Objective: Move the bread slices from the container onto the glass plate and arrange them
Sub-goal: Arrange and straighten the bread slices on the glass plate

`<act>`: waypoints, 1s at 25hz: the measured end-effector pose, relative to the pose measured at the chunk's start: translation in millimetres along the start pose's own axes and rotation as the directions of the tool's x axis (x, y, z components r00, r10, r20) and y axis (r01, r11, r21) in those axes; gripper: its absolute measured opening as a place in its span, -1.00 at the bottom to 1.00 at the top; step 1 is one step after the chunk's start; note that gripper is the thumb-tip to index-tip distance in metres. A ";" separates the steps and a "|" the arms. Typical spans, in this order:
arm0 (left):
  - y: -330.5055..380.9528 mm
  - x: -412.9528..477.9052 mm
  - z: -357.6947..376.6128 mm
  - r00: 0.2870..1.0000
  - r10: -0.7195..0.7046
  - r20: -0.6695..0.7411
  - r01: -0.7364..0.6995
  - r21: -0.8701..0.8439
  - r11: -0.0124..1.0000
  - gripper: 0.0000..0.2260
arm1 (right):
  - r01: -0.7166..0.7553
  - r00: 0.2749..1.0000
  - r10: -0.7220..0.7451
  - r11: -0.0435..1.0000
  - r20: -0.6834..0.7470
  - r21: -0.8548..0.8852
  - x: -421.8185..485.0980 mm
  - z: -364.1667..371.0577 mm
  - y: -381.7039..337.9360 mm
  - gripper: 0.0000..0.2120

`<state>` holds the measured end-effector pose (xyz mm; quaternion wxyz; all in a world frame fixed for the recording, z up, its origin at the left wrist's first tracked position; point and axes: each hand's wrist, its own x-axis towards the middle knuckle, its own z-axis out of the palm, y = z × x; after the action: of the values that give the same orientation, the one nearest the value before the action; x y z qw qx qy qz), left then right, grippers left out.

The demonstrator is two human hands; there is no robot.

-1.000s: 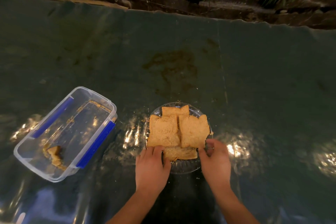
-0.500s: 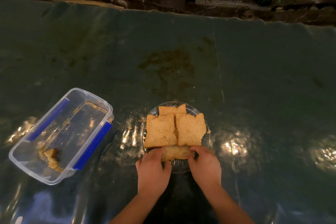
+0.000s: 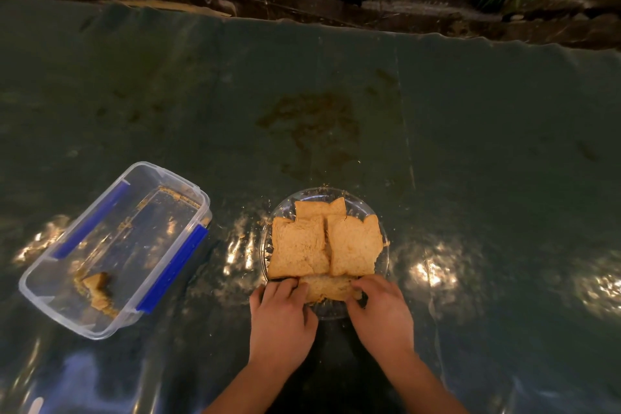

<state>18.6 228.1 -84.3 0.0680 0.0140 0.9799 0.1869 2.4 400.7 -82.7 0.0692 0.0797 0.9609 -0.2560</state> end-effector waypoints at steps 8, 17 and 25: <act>-14.9 34.3 -14.8 0.990 -0.138 -0.021 0.133 -0.154 0.979 -0.43 | -0.127 0.987 0.136 0.986 -0.089 0.105 43.0 -25.3 3.9 -0.61; -14.1 64.9 -22.3 0.995 -0.101 -0.024 0.093 -0.220 0.971 -0.44 | -0.012 0.989 0.033 0.990 -0.147 0.141 63.4 -27.1 -2.0 -0.68; -0.9 144.6 -30.2 0.990 -0.089 0.107 0.105 -0.156 0.982 -0.52 | 0.109 0.990 -0.098 0.987 0.098 -0.117 120.8 -13.0 -32.3 -0.75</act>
<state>-128.8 224.0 -75.3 0.1266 -0.0302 0.9564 0.2613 -123.0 393.7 -77.0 0.1045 0.0134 0.9735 -0.2031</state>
